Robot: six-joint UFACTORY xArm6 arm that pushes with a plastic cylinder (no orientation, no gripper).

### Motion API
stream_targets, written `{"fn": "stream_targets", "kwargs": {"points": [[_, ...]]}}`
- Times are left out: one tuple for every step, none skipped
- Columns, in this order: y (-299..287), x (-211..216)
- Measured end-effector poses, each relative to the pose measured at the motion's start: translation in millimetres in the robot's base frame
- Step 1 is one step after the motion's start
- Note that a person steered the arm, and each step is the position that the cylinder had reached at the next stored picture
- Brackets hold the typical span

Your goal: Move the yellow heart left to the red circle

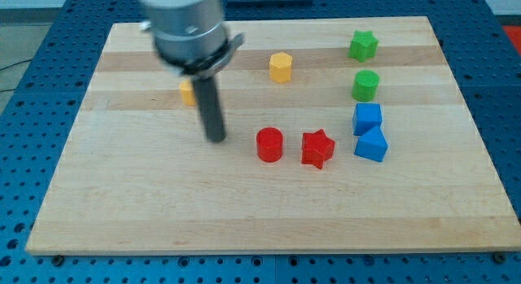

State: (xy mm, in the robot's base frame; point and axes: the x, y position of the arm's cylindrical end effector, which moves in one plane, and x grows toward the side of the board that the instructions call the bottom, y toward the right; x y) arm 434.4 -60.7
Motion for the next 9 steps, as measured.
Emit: {"fn": "stream_targets", "kwargs": {"points": [[14.6,-69.7],[-74.7,-91.1],[-76.0,-41.0],[-85.2,-46.2],[-149.0,-68.6],[-157.4,-23.6],[-114.2,-35.8],[-83.8,-38.5],[-13.6,23.7]]}}
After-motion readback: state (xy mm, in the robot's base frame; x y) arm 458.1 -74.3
